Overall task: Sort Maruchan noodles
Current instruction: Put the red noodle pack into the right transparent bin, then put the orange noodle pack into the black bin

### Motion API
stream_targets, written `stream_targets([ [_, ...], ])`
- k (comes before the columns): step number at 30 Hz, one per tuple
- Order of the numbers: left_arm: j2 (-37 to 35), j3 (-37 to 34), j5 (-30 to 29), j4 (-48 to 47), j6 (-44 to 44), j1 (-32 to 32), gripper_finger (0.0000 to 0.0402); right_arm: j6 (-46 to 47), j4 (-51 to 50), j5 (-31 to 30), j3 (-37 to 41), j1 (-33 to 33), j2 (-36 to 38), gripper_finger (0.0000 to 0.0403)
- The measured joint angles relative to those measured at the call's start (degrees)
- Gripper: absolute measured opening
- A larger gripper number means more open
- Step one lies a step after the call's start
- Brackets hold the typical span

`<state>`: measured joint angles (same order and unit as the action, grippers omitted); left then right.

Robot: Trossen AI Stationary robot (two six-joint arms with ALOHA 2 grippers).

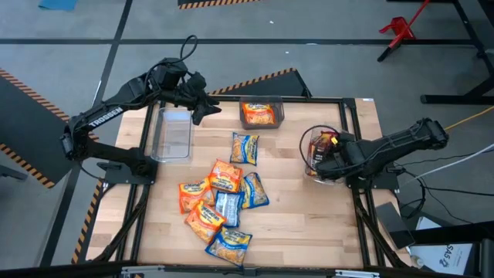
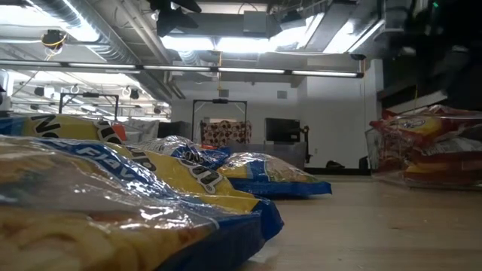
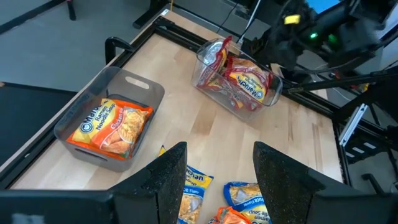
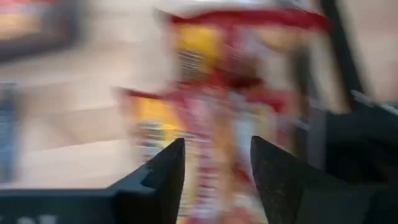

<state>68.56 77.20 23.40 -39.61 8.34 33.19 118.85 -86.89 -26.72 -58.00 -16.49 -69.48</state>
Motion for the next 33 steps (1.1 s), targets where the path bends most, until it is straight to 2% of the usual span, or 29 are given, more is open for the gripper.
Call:
stream_targets([
  [4,0.01,-0.01,-0.15,0.01,0.0,0.0,0.0179,-12.55,7.48,-7.1,-3.24,0.02,0.01,0.018],
  [8,-0.01,0.01,-0.43,0.01,0.0,0.02,0.0179,-15.3,8.55,-7.52,-1.97,0.02,-0.7,0.0171],
  [13,0.01,0.0,-0.44,-0.09,0.04,0.0,0.0179,-11.44,9.74,-3.18,4.57,0.02,-1.51,0.0149],
  [17,0.01,-0.01,-0.39,-0.38,0.1,0.0,0.0179,-9.14,9.46,4.07,9.31,0.02,-1.57,0.0139],
  [21,0.01,0.01,0.4,-0.4,0.61,0.02,0.0179,-8.61,8.85,5.25,8.46,0.02,-0.94,0.014],
  [25,-0.01,0.01,4.7,-0.25,1.86,0.02,0.0179,-12.38,6.57,0.02,1.74,0.02,-0.32,0.014],
  [28,-0.01,0.01,7.44,-0.27,2.13,0.0,0.0179,-15.65,5.47,-6.43,-4.47,0.02,-0.1,0.014],
  [30,-0.01,0.01,9.38,-0.27,2.14,0.02,0.0179,-22.37,8.34,-11.99,-7.88,0.02,-0.17,0.014],
  [33,-0.01,0.0,12.76,-0.34,2.09,0.0,0.0179,-41.57,19.78,-18.37,-10.76,0.02,-0.24,0.014],
])
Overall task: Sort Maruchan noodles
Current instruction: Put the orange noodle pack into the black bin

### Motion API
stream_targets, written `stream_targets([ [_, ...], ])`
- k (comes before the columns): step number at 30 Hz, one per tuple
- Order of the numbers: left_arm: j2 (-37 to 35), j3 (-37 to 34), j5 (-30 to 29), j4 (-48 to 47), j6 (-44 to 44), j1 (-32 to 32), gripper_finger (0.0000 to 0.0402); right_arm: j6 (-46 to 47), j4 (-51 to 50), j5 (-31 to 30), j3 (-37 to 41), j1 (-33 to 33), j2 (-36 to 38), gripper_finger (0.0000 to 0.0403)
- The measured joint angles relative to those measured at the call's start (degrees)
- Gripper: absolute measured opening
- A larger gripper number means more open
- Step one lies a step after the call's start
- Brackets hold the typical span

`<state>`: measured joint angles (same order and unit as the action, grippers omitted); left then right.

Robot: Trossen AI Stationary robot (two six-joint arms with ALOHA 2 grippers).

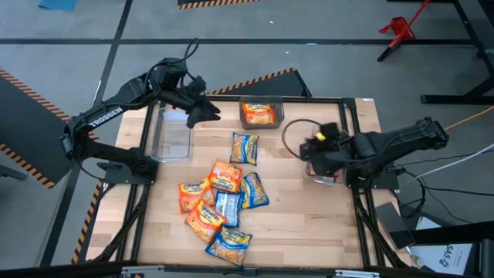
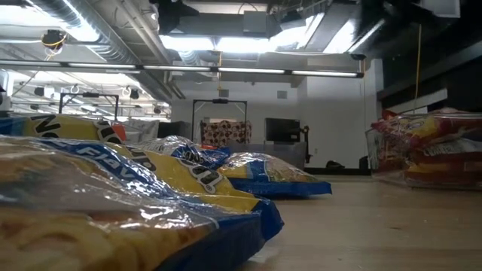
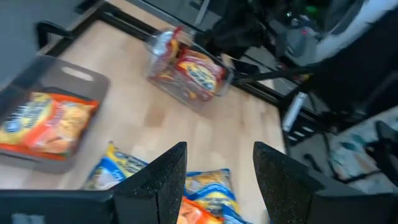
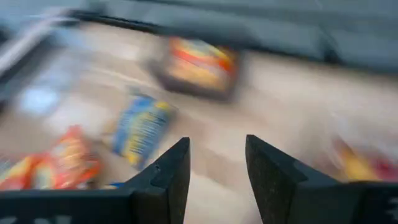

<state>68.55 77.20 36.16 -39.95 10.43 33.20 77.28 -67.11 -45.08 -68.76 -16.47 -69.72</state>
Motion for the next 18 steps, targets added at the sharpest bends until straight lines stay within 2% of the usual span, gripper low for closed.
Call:
stream_targets([
  [2,0.0,0.01,2.34,-0.18,-0.17,-0.01,0.0179,-18.83,11.32,-0.6,0.02,0.48,-0.44,0.014],
  [5,-0.49,0.01,4.02,-1.15,-0.36,-0.01,0.0179,-44.07,26.47,3.85,-0.04,1.23,-3.32,0.0141],
  [8,-0.48,0.01,4.06,-2.22,-0.44,-0.01,0.0179,-59.85,36.31,10.49,0.03,3.06,-7.57,0.0141],
  [12,-0.48,0.01,4.04,-4.22,-0.54,0.0,0.0179,-65.81,46.36,22.26,0.04,7.44,-14.16,0.0157],
  [18,-0.46,0.01,3.59,-5.66,-0.55,0.01,0.0179,-66.43,58.24,37.68,0.05,13.54,-25.55,0.0246],
])
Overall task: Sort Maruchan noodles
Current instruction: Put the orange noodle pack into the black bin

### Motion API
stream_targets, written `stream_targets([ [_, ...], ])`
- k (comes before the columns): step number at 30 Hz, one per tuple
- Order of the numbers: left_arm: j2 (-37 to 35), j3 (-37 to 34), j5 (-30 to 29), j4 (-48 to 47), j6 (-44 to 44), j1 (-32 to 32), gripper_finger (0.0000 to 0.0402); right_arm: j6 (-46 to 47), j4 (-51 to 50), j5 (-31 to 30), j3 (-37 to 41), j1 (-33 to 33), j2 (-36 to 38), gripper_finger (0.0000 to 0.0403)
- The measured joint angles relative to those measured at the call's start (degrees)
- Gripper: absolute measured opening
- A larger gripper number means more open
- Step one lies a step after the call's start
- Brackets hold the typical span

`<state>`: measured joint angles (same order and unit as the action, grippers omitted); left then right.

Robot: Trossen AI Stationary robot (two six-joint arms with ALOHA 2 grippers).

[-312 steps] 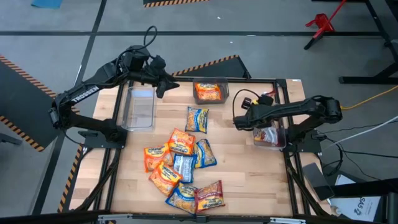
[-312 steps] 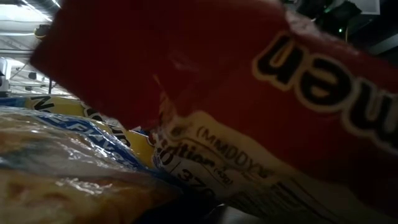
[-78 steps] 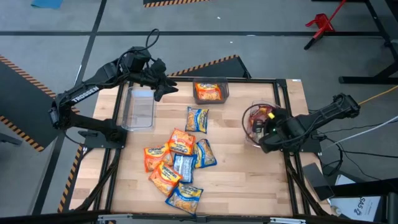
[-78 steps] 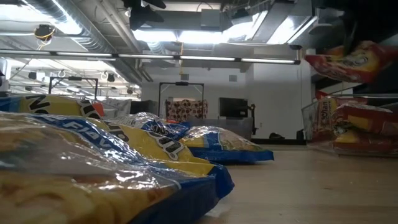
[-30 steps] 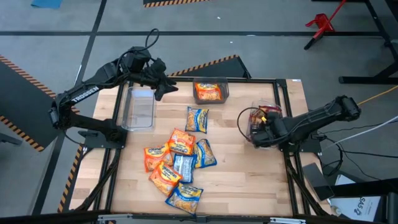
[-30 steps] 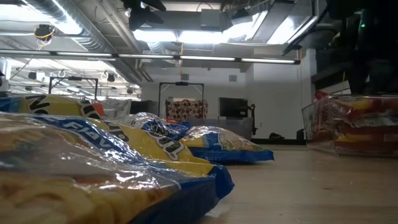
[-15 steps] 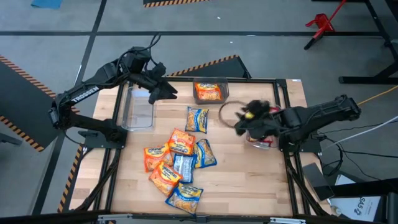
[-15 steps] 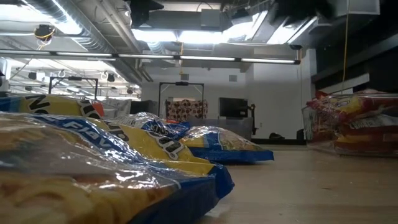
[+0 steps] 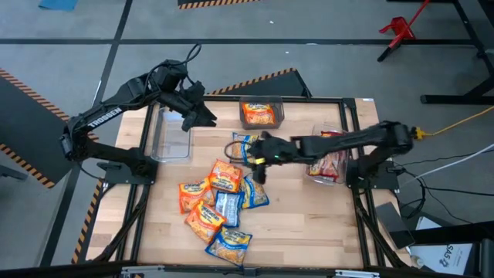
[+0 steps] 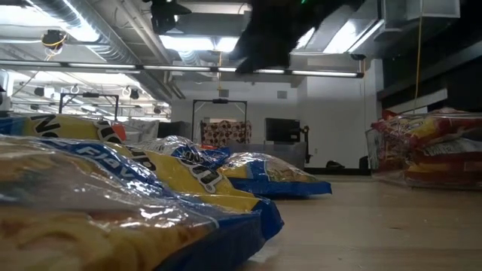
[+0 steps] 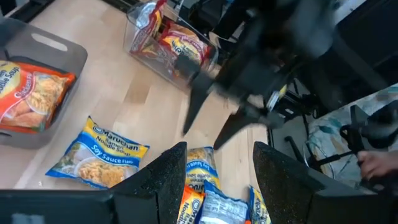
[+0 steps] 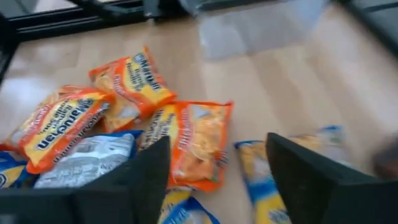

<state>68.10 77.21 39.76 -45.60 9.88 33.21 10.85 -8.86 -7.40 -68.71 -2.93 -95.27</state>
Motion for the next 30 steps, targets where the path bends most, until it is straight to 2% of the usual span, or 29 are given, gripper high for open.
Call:
stream_targets([
  [3,0.0,0.0,-0.02,0.0,-0.01,-0.02,0.0179,1.24,4.96,5.39,0.0,1.52,-5.92,0.0293],
  [8,0.0,0.0,-0.19,-0.3,-0.01,-0.02,0.0179,5.78,8.99,5.97,0.07,1.45,-15.02,0.0334],
  [16,0.0,0.0,-0.53,-0.85,-1.52,0.0,0.0179,20.7,14.2,5.9,0.04,1.52,-22.18,0.0344],
  [19,0.0,0.0,-1.84,-0.93,-1.55,0.0,0.0179,22.11,13.6,5.86,0.02,1.49,-22.68,0.034],
  [23,0.0,0.0,-3.72,-0.92,-1.59,0.0,0.0179,26.9,11.54,5.43,0.0,1.49,-22.73,0.0287],
  [30,0.0,0.0,-4.64,-0.92,-1.59,0.0,0.0179,28.39,11.34,5.53,-0.04,1.45,-22.73,0.0104],
])
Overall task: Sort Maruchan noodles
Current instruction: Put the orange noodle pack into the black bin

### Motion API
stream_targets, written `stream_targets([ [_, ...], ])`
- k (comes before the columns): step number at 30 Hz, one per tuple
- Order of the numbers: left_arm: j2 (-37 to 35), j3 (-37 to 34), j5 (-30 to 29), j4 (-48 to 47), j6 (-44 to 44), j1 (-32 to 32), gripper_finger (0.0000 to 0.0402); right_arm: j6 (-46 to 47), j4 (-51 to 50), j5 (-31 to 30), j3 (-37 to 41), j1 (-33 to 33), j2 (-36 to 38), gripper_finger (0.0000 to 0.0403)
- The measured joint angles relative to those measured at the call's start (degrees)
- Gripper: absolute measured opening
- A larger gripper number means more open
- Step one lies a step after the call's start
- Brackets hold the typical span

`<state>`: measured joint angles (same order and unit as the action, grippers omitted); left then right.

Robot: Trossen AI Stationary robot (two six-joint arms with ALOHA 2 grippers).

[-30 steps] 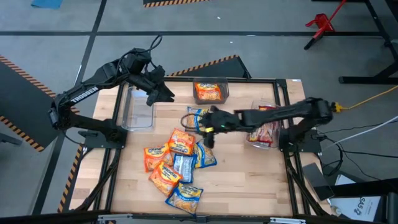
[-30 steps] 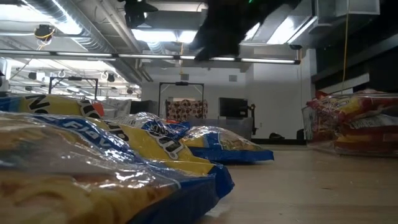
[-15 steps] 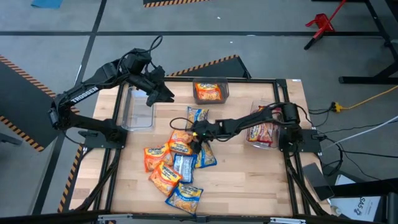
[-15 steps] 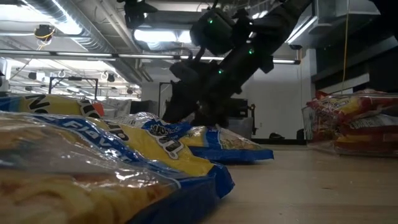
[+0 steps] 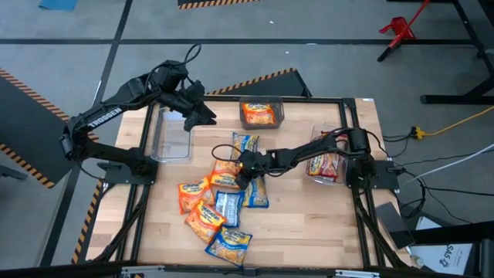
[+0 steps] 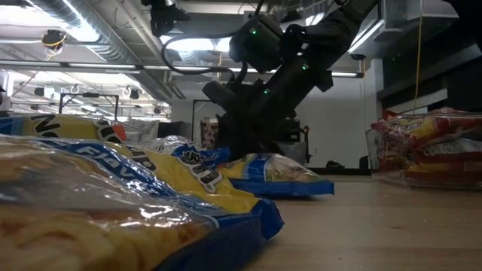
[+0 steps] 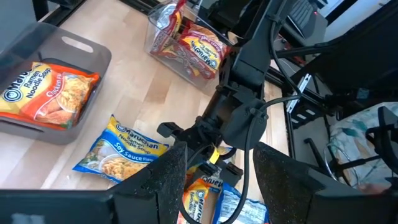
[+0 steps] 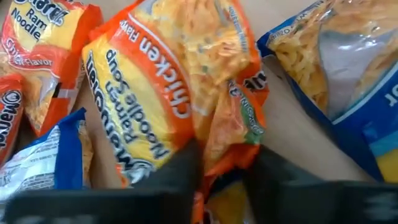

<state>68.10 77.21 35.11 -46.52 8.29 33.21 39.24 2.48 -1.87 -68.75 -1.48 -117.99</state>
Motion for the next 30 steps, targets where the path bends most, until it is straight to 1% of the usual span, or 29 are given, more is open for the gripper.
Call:
stream_targets([
  [2,0.0,0.0,-0.05,0.02,0.0,-0.02,0.0179,0.5,0.74,0.67,0.0,0.02,0.0,0.0047],
  [3,0.0,0.0,-0.1,0.02,0.0,-0.02,0.0179,0.88,1.13,1.07,0.0,0.04,0.0,0.0025],
  [4,0.0,0.0,-0.3,0.0,0.0,-0.01,0.0179,1.14,1.42,1.26,0.0,0.04,0.0,0.0013],
  [8,0.0,0.0,-1.41,0.02,0.0,-0.01,0.0179,3.8,1.78,2.06,-0.35,0.04,0.07,0.0006],
  [15,0.0,0.0,-1.45,0.0,0.0,-0.02,0.0179,2.46,1.97,4.92,-4.69,1.34,3.3,0.0],
  [20,0.0,0.0,-1.47,-0.14,0.02,-0.01,0.0179,1.92,1.29,5.98,-5.4,5.52,6.6,0.0],
  [24,0.0,0.0,-1.49,-0.18,0.02,0.0,0.0179,-1.05,-0.22,6.02,-5.43,9.24,10.49,0.0],
  [30,0.0,0.0,-1.58,-0.25,0.02,-0.02,0.0179,-6.6,-5.84,6.21,-5.44,15.99,16.16,0.0],
])
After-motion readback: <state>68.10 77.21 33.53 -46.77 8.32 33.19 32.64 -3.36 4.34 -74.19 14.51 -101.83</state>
